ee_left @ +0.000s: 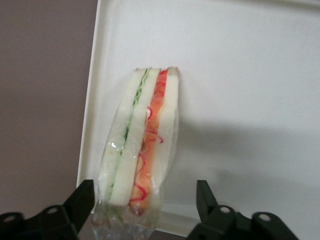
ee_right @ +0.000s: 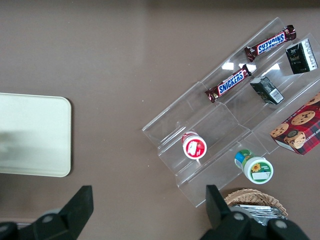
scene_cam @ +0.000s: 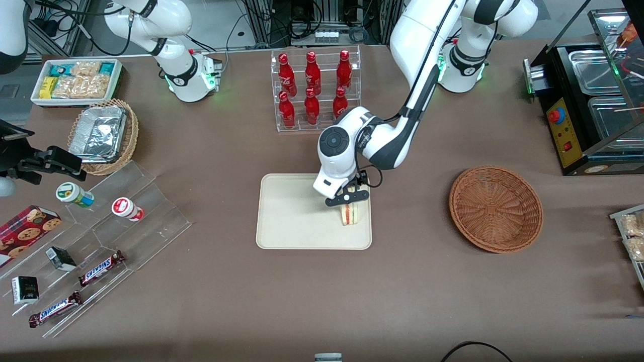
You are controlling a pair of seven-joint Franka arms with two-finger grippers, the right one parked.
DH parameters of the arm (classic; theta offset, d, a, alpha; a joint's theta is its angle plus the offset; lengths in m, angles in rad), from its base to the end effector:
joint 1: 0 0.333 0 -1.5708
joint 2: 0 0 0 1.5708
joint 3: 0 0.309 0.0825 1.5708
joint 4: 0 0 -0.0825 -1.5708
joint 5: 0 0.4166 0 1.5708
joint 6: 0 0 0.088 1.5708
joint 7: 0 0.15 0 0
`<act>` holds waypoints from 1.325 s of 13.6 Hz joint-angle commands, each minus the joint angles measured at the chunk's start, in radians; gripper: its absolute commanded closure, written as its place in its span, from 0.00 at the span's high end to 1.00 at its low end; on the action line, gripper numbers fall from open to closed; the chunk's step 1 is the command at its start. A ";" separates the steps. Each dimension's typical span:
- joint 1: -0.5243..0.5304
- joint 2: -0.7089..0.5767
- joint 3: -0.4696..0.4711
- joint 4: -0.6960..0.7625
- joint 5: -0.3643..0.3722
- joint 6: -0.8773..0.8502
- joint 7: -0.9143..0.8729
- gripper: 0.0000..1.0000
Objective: Place sandwich from basket to tray
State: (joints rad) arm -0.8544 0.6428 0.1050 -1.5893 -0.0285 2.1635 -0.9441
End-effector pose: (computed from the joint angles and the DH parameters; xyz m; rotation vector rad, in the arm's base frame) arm 0.5135 -0.4883 0.1865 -3.0519 -0.2948 0.0196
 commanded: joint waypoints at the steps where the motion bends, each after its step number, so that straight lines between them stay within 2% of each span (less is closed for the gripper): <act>1: 0.008 -0.106 0.018 0.006 -0.002 -0.078 -0.060 1.00; 5: 0.037 -0.274 0.102 0.002 0.007 -0.235 -0.042 1.00; 8: 0.040 -0.397 0.172 -0.006 0.056 -0.347 -0.022 1.00; 14: 0.041 -0.590 0.344 -0.006 0.061 -0.572 0.263 1.00; 16: 0.040 -0.627 0.396 -0.006 0.061 -0.597 0.317 1.00; 17: 0.044 -0.644 0.403 -0.008 0.062 -0.608 0.336 1.00; 18: 0.093 -0.664 0.395 -0.009 0.062 -0.623 0.367 1.00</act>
State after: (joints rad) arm -0.7953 0.0291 0.5053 -1.5687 0.0207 1.5596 -0.6203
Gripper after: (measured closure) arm 0.000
